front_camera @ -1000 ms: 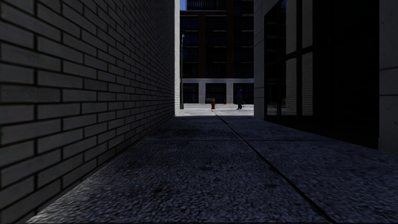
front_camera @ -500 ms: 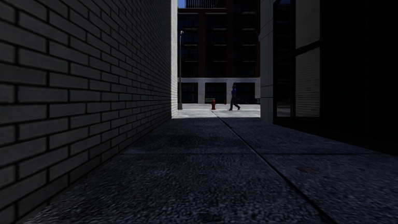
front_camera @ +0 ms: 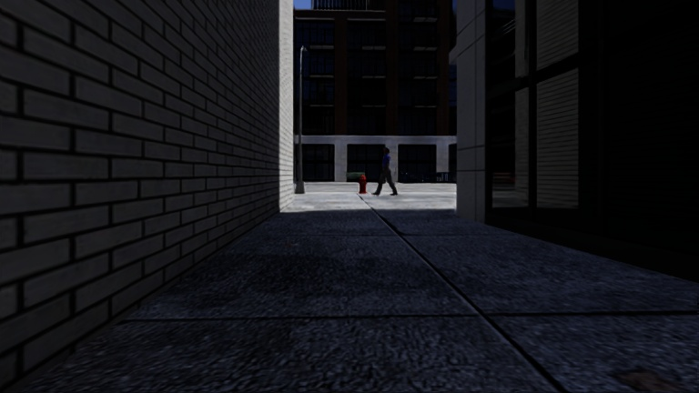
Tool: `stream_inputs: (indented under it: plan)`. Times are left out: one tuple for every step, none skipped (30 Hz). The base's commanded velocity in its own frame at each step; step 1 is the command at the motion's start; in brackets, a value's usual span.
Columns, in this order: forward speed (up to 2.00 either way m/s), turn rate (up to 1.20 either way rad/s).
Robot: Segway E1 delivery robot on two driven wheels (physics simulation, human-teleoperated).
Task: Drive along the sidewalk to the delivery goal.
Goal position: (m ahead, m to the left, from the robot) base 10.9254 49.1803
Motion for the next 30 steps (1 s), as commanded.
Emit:
stream_inputs:
  plan:
    - [1.91,0.0]
    - [1.91,0.0]
    - [1.91,0.0]
    - [1.91,0.0]
    - [1.91,0.0]
    - [1.91,0.0]
    - [1.91,0.0]
    - [1.91,0.0]
    - [1.91,0.0]
    - [1.91,0.0]
    - [1.91,0.0]
    - [1.91,0.0]
    - [1.91,0.0]
    - [1.91,0.0]
    - [1.91,0.0]
    - [1.91,0.0]
    - [1.91,0.0]
    - [1.91,0.0]
    - [1.91,0.0]
    - [1.91,0.0]
    - [1.91,0.0]
    - [1.91,0.0]
    - [1.91,0.0]
    - [1.91,0.0]
    - [1.91,0.0]
    - [1.91,0.0]
    - [1.91,0.0]
    - [1.91,0.0]
    - [1.91,0.0]
    - [1.91,0.0]
